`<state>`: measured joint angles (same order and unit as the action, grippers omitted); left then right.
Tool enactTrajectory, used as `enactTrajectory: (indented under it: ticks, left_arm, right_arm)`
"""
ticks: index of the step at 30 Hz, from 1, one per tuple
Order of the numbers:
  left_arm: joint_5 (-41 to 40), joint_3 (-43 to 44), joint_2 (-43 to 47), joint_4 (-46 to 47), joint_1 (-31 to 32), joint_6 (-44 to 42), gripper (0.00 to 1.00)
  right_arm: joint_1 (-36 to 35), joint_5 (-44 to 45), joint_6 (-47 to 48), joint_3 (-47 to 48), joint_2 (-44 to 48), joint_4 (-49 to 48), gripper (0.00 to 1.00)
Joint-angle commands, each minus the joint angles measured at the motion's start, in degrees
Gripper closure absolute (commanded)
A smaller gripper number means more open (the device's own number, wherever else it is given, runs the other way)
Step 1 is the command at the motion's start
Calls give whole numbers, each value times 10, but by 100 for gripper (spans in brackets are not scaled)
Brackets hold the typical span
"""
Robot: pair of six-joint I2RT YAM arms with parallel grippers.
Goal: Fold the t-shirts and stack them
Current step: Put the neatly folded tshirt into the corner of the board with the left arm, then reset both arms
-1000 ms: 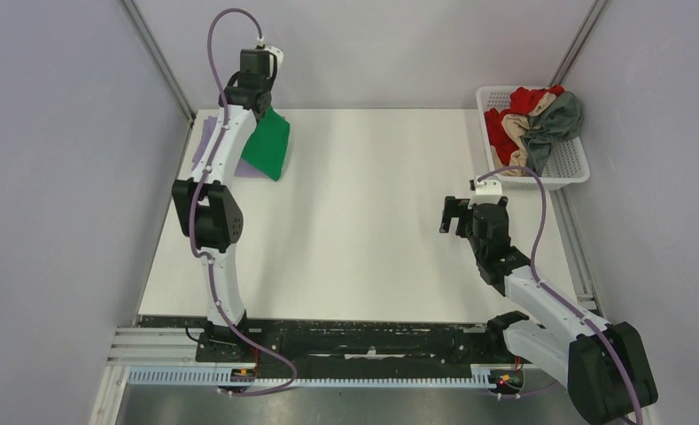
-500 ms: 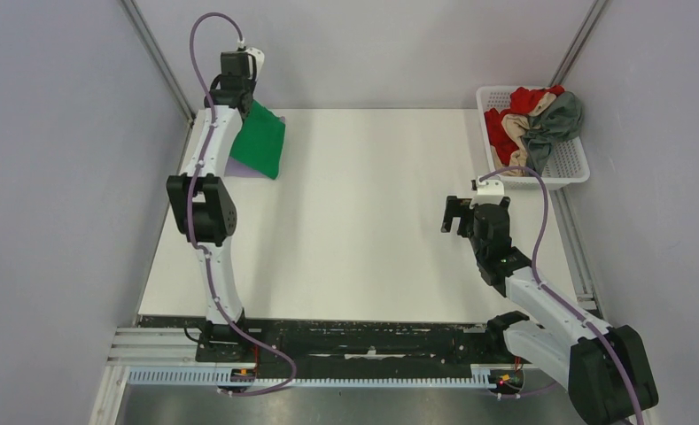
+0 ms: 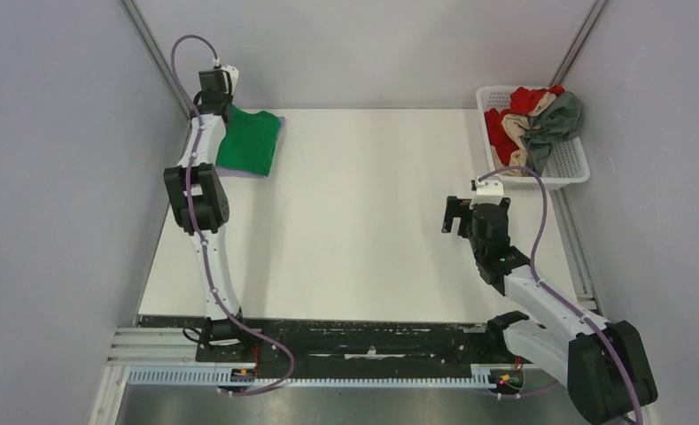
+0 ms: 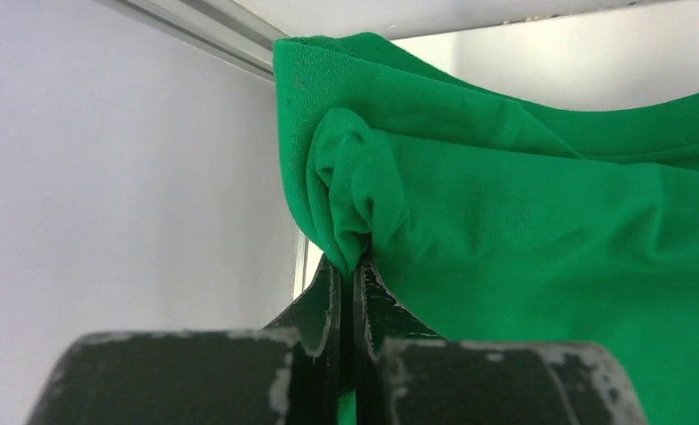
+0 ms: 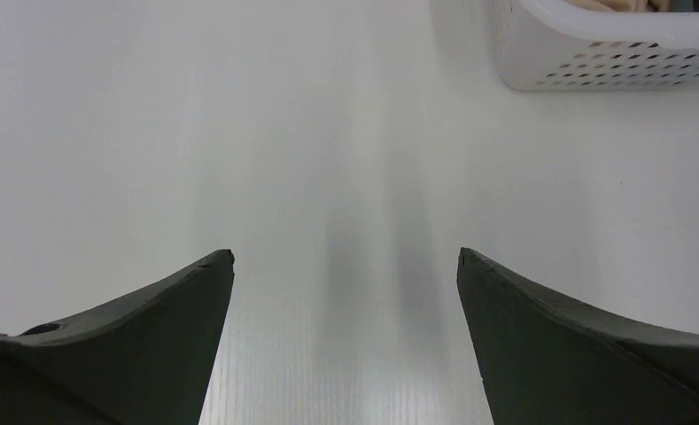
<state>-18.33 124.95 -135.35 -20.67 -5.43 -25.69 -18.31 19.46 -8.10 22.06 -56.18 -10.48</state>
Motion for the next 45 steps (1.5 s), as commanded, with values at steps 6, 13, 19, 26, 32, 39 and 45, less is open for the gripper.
enactTrajectory:
  ticks: [6,13,19,26,32,39,45]
  left_arm:
    - [-78,60,-47,96,-7,39,0]
    - [-118,65,-44,106,-7,86,0]
    - [-76,46,-12,58,-6,188,0]
    - [21,-153,151,112,27,323,0]
    - [74,-377,333,154,109,390,0]
    - [110,-704,559,204,240,465,0]
    - [119,-892,697,248,323,526,0]
  right_arm:
    - [0,22,4,24,-43,-3,2]
    - [0,27,6,19,-41,-10,2]
    - [0,25,1,18,-32,-9,2]
    - [0,18,2,-8,12,-17,2]
    - [1,-24,-6,-38,67,1,2]
    - [0,-38,-21,-89,168,30,2]
    - [0,-38,-21,-128,234,25,2]
